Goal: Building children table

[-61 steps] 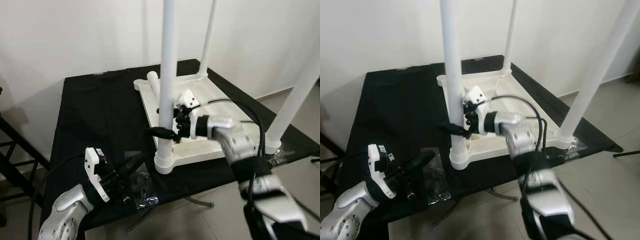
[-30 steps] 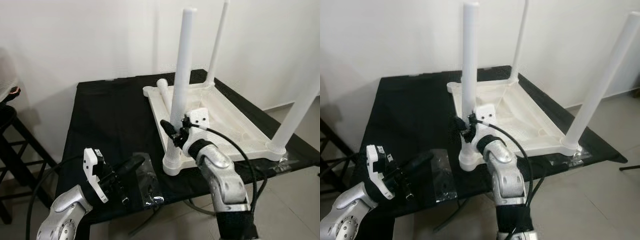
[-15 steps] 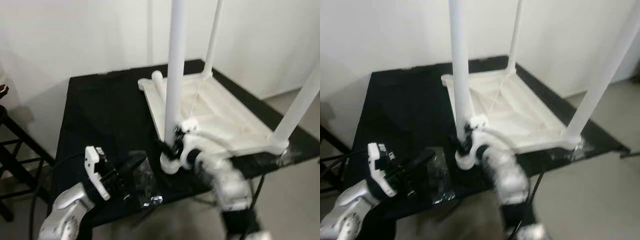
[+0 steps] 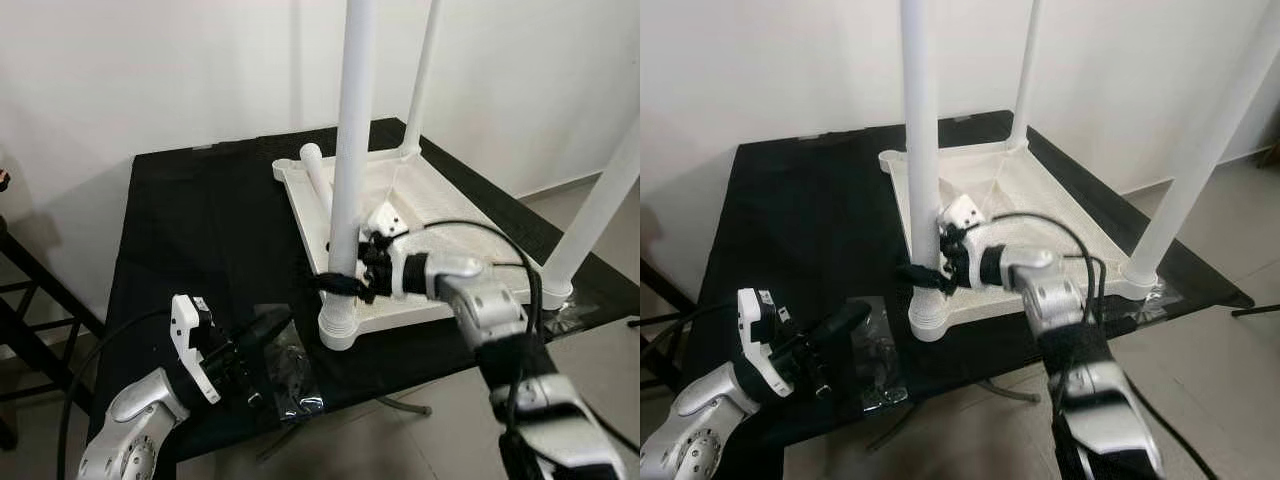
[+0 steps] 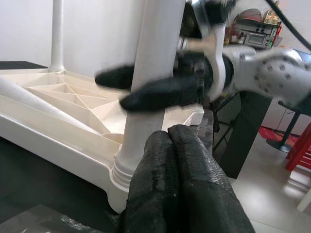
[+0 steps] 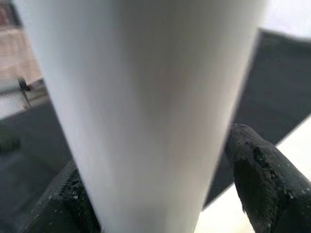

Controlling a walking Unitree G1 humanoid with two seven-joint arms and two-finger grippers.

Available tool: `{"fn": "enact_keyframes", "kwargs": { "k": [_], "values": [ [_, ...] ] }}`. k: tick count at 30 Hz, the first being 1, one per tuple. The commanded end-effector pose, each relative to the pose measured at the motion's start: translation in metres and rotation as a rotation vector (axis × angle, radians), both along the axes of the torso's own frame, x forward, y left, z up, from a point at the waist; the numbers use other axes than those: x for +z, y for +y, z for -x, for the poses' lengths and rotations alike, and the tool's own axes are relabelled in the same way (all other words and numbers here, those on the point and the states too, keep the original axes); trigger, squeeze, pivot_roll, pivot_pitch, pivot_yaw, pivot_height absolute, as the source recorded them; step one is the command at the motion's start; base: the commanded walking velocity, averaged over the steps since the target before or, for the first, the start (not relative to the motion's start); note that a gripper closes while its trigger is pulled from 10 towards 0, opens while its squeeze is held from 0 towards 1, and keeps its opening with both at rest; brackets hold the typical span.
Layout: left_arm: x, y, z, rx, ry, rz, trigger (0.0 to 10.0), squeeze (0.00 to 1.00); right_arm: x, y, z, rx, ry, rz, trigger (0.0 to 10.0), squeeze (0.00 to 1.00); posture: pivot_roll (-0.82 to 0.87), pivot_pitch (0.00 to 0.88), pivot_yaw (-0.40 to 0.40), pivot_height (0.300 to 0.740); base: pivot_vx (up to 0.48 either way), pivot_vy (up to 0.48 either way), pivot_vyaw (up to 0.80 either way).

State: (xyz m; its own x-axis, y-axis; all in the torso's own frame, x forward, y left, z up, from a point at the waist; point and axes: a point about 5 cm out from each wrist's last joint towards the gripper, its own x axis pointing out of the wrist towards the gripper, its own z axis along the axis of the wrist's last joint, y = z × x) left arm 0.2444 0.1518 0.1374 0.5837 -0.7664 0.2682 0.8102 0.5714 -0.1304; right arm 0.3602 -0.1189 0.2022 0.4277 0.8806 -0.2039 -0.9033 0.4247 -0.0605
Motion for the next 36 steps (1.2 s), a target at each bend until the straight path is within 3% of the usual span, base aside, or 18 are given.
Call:
{"fn": "enact_keyframes", "kwargs": {
  "k": [1, 2, 11, 20, 22, 23, 24, 26, 28, 29, 30, 36],
  "values": [
    [-0.001, 0.001, 0.001, 0.01, -0.004, -0.007, 10.0, 0.0, 0.005, -0.004, -0.003, 0.03, -0.003, -0.048, 10.0, 0.0, 0.05, 0.0, -0.008, 0.74, 0.0, 0.0, 0.0],
    [-0.001, 0.001, 0.001, 0.01, -0.004, -0.007, 10.0, 0.0, 0.006, -0.005, -0.003, 0.046, 0.002, -0.059, 0.0, 0.0, 0.05, 0.0, -0.008, 0.74, 0.0, 0.0, 0.0],
    [0.0, 0.001, 0.001, 0.009, -0.003, -0.007, 10.0, 0.0, -0.005, -0.014, 0.0, 0.118, 0.027, -0.015, 0.0, 0.0, 0.05, 0.0, -0.006, 0.74, 0.0, 0.0, 0.0],
    [0.001, 0.001, 0.001, 0.007, -0.002, -0.006, 10.0, 0.0, -0.018, -0.023, 0.003, 0.055, 0.036, 0.015, 0.0, 0.0, 0.04, 0.005, 0.002, 0.74, 0.0, 0.0, 0.0],
    [0.002, 0.003, 0.002, 0.006, -0.002, -0.006, 10.0, 0.0, -0.039, -0.024, 0.013, -0.138, 0.071, 0.04, 0.0, 0.0, 0.03, 0.015, -0.004, 0.74, 0.0, 0.0, 0.0],
    [0.002, 0.003, 0.002, 0.006, -0.002, -0.006, 10.0, 0.0, -0.039, -0.024, 0.013, -0.138, 0.071, 0.04, 0.0, 0.0, 0.03, 0.015, -0.004, 0.74, 0.0, 0.0, 0.0],
    [0.002, 0.004, 0.002, 0.005, -0.002, -0.006, 10.0, 0.0, -0.047, -0.019, 0.014, -0.342, 0.074, 0.024, 0.0, 0.0, 0.02, 0.016, -0.003, 0.74, 0.0, 0.0, 0.0],
    [0.003, 0.005, 0.002, 0.004, -0.002, -0.007, 10.0, 0.0, -0.059, -0.007, 0.034, -0.739, 0.06, 0.003, 0.0, 0.0, 0.02, 0.026, 0.006, 0.74, 0.0, 0.0, 0.0],
    [0.003, 0.005, 0.002, 0.004, -0.002, -0.007, 10.0, 0.0, -0.059, -0.007, 0.034, -0.739, 0.06, 0.003, 0.0, 0.0, 0.02, 0.026, 0.006, 0.74, 0.0, 0.0, 0.0],
    [0.002, 0.006, 0.001, 0.0, 0.001, -0.01, 10.0, 0.0, -0.065, 0.017, 0.047, -0.706, 0.071, 0.001, 0.0, 0.0, 0.02, 0.015, 0.015, 0.74, 0.0, 0.0, 0.0],
    [0.002, 0.005, 0.0, -0.001, 0.002, -0.012, 10.0, 0.0, -0.067, 0.023, 0.048, -0.673, 0.081, -0.003, 0.0, 0.0, 0.02, 0.015, 0.015, 0.74, 0.0, 0.0, 0.0],
    [0.001, 0.006, 0.001, -0.003, 0.004, -0.016, 10.0, 0.0, -0.067, 0.033, 0.051, -0.658, 0.08, 0.007, 0.0, 0.0, 0.02, 0.012, 0.014, 0.74, 0.0, 0.0, 0.0]
  ]
}}
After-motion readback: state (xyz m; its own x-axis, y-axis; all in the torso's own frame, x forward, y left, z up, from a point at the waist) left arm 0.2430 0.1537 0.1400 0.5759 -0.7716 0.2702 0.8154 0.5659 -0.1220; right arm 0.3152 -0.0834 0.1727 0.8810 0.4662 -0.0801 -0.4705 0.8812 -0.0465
